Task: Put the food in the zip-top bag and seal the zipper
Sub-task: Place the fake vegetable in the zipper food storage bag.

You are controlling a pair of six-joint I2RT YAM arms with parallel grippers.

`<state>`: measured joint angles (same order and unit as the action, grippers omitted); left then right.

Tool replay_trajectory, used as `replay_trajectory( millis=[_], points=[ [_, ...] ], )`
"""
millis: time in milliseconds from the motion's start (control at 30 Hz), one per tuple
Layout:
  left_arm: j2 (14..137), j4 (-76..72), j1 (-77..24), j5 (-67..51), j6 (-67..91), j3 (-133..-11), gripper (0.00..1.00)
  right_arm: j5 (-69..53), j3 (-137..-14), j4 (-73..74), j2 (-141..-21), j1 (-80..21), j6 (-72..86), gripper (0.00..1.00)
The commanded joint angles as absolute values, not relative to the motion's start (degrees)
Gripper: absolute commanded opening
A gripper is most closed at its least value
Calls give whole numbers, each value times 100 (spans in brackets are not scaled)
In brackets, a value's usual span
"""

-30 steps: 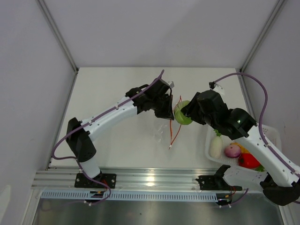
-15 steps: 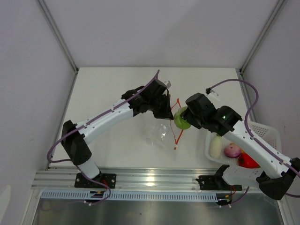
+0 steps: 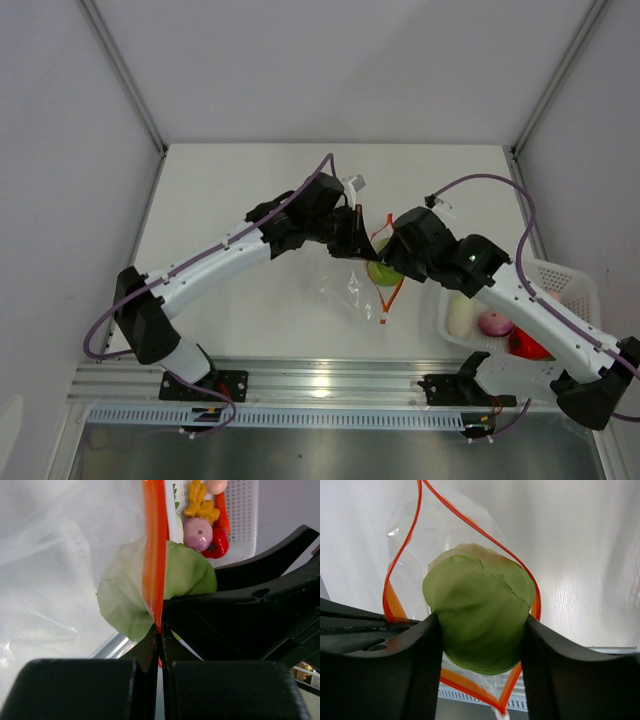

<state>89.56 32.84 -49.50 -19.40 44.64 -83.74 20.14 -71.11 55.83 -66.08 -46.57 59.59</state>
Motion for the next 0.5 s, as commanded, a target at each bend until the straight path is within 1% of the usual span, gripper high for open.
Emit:
replay_trajectory(
  millis=[0, 33, 67, 100, 133, 267, 467],
  points=[
    [8675, 2778, -4948, -2364, 4623, -8297, 1, 1775, -6988, 4887, -6180, -4772, 5608, 55],
    [8657, 2743, -4940, -2408, 4658, -8271, 1, 1767, -6961, 4869, -6118, -4764, 5512, 60],
    [8631, 2664, -4922, -2426, 4684, -8166, 1, 1775, -6944, 4930, -6056, -4755, 5459, 75],
    [8605, 2602, -4922, -2452, 4719, -8130, 1, 1775, -6952, 5000, -6038, -4703, 5415, 92],
    [8526, 2575, -4913, -2452, 4737, -8034, 1, 1758, -6961, 5053, -6038, -4685, 5353, 99],
    [8481, 2496, -4887, -2522, 4781, -7945, 1, 1872, -7119, 5457, -6038, -4711, 5230, 99],
    [8639, 2514, -4834, -2724, 4939, -7937, 1, 2162, -7839, 6090, -6003, -4764, 5054, 99]
  ],
)
